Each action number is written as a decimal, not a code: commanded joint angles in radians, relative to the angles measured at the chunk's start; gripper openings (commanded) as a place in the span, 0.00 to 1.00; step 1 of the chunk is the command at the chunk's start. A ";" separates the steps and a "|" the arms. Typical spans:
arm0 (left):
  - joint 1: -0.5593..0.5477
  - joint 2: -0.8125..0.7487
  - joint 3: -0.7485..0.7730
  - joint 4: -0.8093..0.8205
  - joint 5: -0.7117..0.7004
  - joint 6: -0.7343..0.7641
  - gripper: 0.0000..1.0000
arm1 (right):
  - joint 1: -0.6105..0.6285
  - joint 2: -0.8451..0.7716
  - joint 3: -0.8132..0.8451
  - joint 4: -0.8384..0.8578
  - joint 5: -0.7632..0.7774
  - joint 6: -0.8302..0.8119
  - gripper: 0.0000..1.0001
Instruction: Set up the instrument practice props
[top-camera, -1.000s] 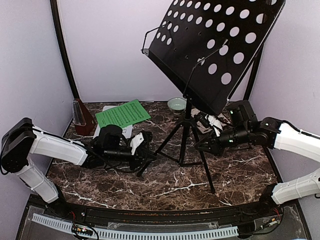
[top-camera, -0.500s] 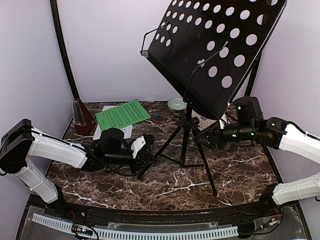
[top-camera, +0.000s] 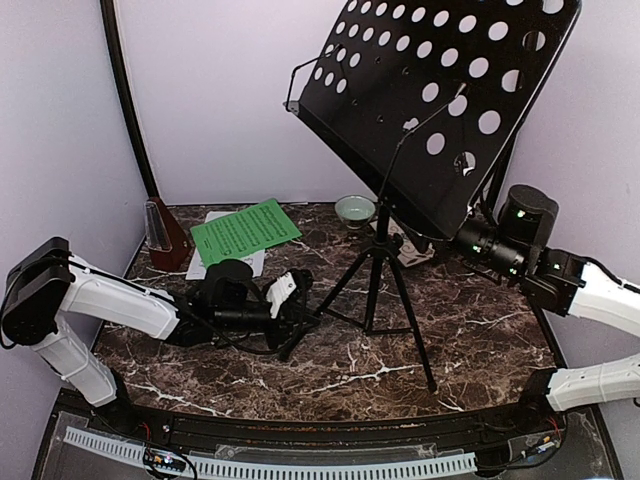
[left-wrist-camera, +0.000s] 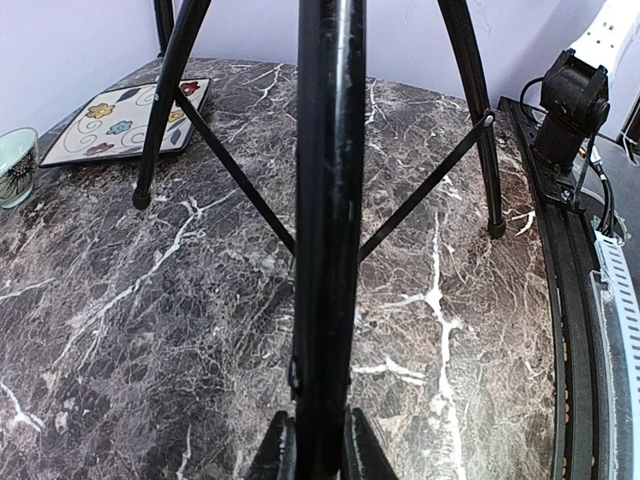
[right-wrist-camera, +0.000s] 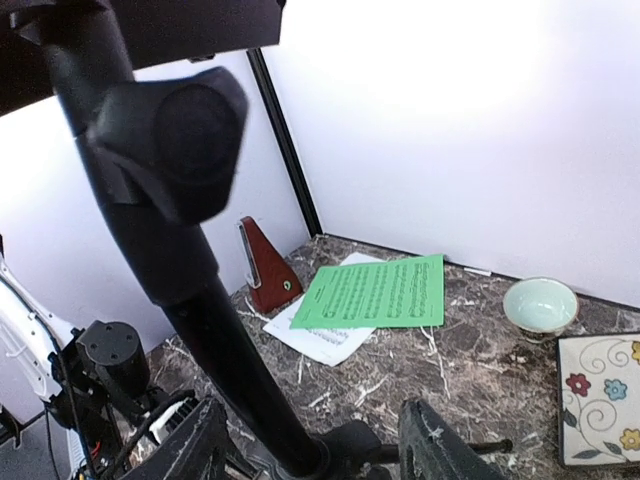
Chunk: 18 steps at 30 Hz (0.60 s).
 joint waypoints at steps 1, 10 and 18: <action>-0.004 0.013 -0.010 0.035 -0.016 -0.069 0.00 | 0.070 0.011 -0.039 0.171 0.123 -0.011 0.60; -0.004 0.022 -0.010 0.047 -0.038 -0.085 0.00 | 0.207 0.110 -0.015 0.179 0.435 -0.060 0.41; -0.004 0.020 -0.018 0.061 -0.064 -0.097 0.00 | 0.245 0.155 -0.002 0.243 0.569 -0.043 0.24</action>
